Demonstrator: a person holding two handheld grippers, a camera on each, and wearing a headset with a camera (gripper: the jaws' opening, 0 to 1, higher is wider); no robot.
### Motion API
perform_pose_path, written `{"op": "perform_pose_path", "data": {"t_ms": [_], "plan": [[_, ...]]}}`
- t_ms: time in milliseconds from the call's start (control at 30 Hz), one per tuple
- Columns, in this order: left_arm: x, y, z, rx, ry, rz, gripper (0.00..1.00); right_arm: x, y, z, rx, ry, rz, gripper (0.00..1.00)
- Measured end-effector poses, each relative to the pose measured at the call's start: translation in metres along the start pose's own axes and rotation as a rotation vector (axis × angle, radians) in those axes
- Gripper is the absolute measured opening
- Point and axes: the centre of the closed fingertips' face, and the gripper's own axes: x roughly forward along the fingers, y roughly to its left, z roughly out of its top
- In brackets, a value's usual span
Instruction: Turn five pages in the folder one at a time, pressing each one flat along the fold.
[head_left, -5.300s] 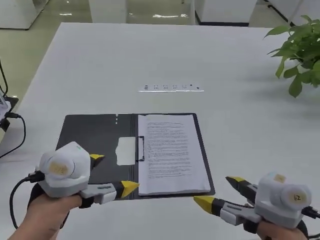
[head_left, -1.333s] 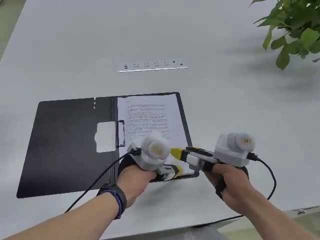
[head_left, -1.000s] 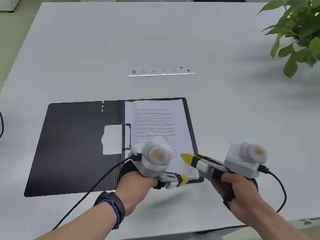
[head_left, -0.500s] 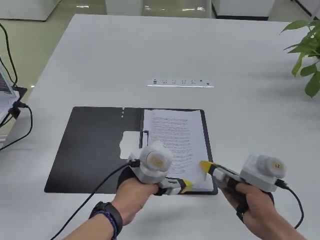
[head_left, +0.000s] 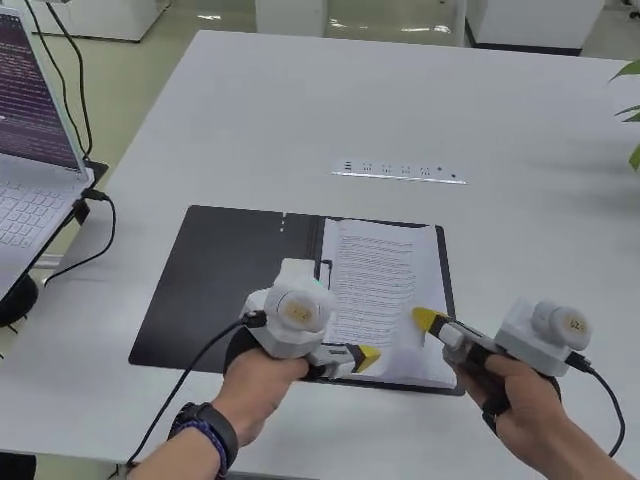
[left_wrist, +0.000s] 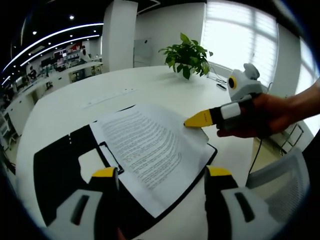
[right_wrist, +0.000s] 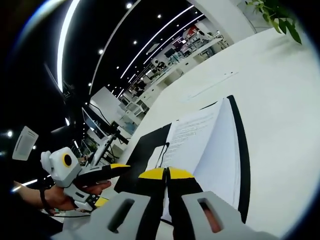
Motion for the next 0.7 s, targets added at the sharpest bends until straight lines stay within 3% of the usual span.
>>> {"op": "perform_pose_path", "data": {"t_ms": [700], "plan": [[-0.047,0.037,-0.015,-0.046,-0.032,0.083,0.71,0.046,0.056,-0.005,-0.002,0.017,0.086,0.0]]}}
